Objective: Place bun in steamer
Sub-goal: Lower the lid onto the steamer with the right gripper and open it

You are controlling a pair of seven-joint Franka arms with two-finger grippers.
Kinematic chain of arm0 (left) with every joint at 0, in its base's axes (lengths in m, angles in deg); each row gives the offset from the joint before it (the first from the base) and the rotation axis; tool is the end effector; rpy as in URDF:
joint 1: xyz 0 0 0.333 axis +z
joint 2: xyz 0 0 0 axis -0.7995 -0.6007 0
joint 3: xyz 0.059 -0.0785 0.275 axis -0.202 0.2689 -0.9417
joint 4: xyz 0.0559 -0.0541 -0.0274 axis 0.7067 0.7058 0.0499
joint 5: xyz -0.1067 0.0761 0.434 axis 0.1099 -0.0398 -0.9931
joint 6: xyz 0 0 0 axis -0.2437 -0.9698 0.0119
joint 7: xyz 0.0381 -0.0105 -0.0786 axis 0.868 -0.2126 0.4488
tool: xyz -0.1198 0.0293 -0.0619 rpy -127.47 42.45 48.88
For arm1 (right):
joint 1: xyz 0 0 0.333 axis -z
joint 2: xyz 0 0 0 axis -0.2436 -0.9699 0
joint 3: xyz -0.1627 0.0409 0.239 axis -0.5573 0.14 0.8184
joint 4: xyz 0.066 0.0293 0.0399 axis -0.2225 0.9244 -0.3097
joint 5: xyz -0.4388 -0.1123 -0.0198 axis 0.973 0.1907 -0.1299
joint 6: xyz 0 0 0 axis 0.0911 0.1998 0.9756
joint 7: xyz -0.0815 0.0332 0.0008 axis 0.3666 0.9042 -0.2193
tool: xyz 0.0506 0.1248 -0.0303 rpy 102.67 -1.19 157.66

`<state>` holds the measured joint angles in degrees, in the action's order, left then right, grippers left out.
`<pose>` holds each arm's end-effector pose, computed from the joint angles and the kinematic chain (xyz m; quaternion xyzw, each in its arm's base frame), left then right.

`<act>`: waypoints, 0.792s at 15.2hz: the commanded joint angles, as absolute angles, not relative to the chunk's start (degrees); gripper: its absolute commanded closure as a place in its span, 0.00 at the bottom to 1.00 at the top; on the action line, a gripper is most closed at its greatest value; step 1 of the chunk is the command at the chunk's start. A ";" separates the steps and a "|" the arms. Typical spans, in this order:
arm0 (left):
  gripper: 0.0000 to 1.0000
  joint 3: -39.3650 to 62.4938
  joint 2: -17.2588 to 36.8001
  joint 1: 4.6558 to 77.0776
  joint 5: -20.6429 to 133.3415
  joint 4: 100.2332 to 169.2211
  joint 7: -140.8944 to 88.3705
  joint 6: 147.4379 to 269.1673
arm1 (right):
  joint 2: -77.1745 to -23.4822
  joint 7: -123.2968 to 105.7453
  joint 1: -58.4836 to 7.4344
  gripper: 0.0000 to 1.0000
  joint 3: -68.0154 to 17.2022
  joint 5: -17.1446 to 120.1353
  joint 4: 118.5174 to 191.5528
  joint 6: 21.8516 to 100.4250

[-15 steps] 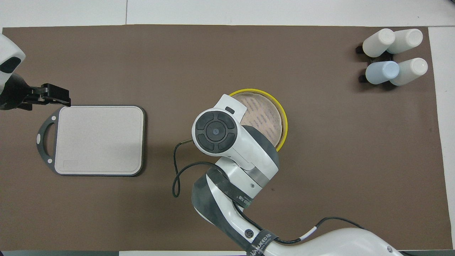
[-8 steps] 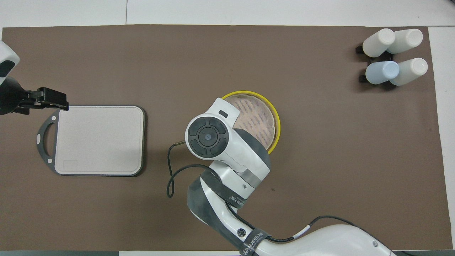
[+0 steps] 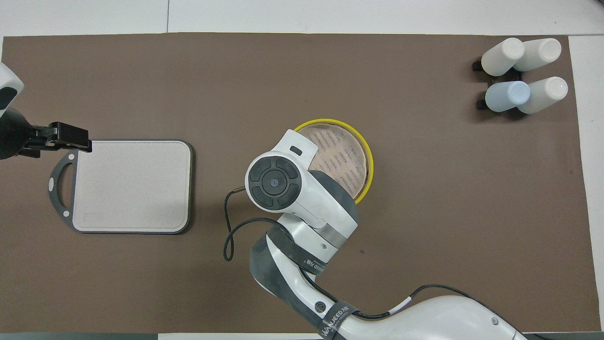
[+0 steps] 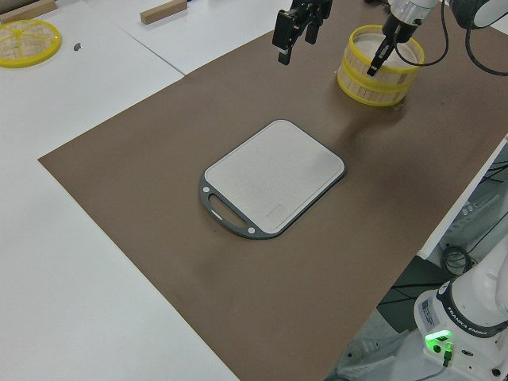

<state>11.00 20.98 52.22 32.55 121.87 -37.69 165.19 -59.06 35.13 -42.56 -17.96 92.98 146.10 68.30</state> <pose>0.6141 -0.0392 0.5324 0.9999 0.0071 0.0007 0.0120 0.5480 0.4790 0.3062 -0.9929 -0.0989 -0.0652 0.0138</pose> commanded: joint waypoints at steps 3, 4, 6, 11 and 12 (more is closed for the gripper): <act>0.00 11.09 22.47 53.08 33.67 123.35 -38.80 164.84 | -59.51 36.84 -42.40 1.00 -17.75 94.83 147.17 70.89; 0.00 11.09 22.47 53.08 33.67 123.35 -38.80 164.84 | -59.51 36.84 -42.31 1.00 -17.75 94.74 147.26 70.89; 0.00 11.09 22.47 53.17 33.67 123.35 -38.80 164.67 | -59.51 37.54 -42.31 1.00 -17.75 94.65 147.26 70.98; 0.00 11.09 22.47 53.26 33.67 123.44 -38.80 164.75 | -59.42 38.51 -41.70 0.49 -17.67 94.48 147.18 71.42; 0.00 11.09 22.47 53.26 33.67 123.44 -38.80 164.58 | -59.33 38.51 -41.44 0.29 -17.67 94.39 147.00 71.07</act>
